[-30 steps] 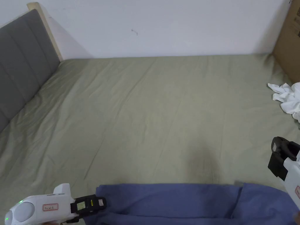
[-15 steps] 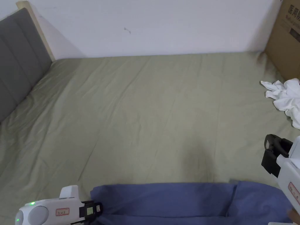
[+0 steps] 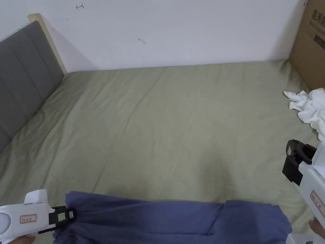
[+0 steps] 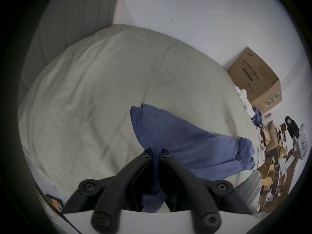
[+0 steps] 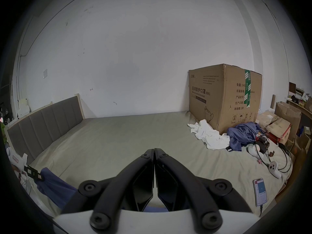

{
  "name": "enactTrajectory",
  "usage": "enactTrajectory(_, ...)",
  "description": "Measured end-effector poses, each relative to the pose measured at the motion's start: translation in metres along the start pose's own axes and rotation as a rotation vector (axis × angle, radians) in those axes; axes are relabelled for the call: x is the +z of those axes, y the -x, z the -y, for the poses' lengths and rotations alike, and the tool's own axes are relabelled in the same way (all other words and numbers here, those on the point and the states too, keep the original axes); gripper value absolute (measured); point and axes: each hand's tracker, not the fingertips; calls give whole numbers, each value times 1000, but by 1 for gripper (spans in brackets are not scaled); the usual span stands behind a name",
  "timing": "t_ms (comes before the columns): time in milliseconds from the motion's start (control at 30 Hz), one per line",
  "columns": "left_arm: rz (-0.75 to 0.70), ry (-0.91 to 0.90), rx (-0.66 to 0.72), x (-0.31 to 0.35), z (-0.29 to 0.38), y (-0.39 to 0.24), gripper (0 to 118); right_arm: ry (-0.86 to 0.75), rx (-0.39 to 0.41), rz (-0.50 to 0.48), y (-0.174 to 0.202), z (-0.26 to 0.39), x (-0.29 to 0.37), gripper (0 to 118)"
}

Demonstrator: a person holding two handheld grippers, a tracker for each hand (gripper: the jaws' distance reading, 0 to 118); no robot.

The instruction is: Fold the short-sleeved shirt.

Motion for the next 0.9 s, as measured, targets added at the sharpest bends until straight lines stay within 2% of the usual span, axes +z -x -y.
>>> enactTrajectory(167, -47, 11, -96, 4, 4, -55, 3, -2, -6, -13, -5, 1, 5, 0)
enactTrajectory(400, 109, 72, -196, -16, 4, -150, 4, -11, -14, -17, -14, 1, 18, 0)
enactTrajectory(667, 166, 240, -305, -88, 25, -247, 4, -6, -31, 10, -33, 7, 29, 0)
enactTrajectory(900, 71, 328, -301, -153, 52, -289, 4, 9, -32, 35, -45, 13, 33, 0)
